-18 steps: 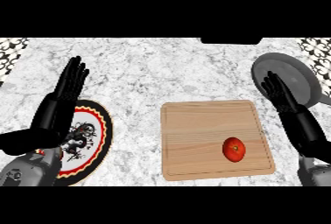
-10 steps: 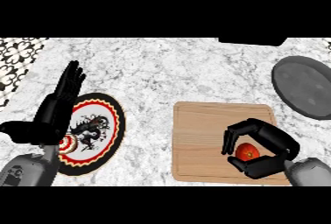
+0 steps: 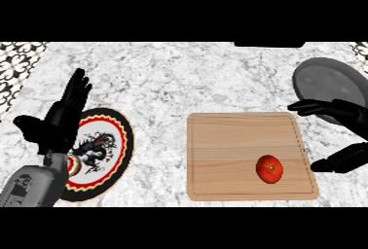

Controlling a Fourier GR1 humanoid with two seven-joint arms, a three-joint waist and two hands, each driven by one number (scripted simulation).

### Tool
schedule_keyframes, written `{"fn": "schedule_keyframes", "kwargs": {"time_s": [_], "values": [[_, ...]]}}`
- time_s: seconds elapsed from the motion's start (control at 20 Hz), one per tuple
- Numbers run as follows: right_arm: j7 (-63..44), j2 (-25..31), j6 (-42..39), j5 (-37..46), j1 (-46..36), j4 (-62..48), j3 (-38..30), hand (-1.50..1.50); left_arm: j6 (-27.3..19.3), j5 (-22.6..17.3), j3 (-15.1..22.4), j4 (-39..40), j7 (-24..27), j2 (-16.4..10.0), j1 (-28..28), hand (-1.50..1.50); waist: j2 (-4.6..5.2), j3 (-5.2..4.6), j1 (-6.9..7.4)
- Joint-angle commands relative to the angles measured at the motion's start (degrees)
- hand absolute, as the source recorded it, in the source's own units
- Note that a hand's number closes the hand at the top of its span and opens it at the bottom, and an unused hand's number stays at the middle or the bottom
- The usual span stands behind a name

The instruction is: Pick the tomato from the cutting board and place it in the pan

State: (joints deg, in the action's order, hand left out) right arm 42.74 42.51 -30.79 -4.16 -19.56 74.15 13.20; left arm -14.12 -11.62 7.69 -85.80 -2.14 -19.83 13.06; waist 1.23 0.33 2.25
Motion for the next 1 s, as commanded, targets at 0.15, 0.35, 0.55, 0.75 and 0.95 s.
{"fn": "schedule_keyframes", "kwargs": {"time_s": [0.15,0.35,0.55,0.75,0.95], "values": [[14.0,12.2,-7.1,9.2,-9.8,-2.1,2.6,-1.50,1.6,-0.2,-1.4,3.7,0.1,-1.0,2.2,0.00,-0.11,-0.21,0.28],[15.9,16.0,-6.8,12.7,-12.9,-3.5,6.4,-1.50,0.9,0.0,-2.3,3.4,-0.7,-0.9,3.1,0.00,-0.50,-0.26,-0.15],[14.1,14.9,-5.8,11.4,-16.9,-1.9,8.0,-1.50,-0.2,0.9,-0.7,-0.4,-2.6,0.3,0.9,0.00,-1.04,-0.30,-0.47],[13.7,13.1,-1.5,13.3,-18.5,-0.7,9.7,-1.50,1.3,0.1,-3.1,4.0,-1.2,0.0,1.9,0.00,-1.02,-0.34,-1.29],[9.9,11.2,-4.3,11.6,-19.8,1.6,13.6,-1.50,1.4,0.9,-2.6,3.7,-0.3,0.6,1.6,0.00,-1.07,-0.38,-1.32]]}}
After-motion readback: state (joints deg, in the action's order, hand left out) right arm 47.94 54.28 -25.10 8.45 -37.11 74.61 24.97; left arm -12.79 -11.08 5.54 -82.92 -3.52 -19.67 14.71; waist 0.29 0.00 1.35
